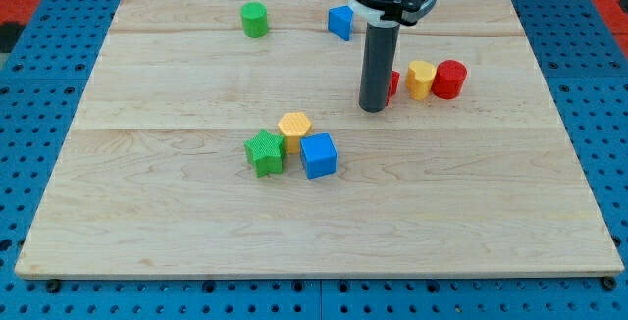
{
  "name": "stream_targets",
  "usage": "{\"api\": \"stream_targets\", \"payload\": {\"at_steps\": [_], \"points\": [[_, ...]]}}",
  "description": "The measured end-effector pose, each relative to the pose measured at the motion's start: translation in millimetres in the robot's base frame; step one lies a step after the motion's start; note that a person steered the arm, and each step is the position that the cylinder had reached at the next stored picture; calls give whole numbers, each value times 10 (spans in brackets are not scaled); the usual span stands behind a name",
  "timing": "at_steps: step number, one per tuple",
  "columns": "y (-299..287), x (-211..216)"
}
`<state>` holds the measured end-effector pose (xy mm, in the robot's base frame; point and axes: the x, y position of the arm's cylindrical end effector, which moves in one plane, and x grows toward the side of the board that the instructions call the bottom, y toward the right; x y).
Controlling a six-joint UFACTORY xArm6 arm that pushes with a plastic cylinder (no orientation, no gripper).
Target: Form a triangle with blue cube green star and hexagon
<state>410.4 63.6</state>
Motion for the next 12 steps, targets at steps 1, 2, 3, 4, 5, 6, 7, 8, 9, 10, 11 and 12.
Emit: {"api": "stream_targets", "payload": {"at_steps": [1, 2, 3, 4, 5, 6, 7, 8, 9, 10, 11, 12], "points": [[-168, 98], [-168, 386], [-429, 491], [-788, 498], [-901, 531], [-906, 793], [-1135, 842], [-1390, 842], [-1407, 787], [-1374, 614], [-1381, 573], [-1384, 573]]}}
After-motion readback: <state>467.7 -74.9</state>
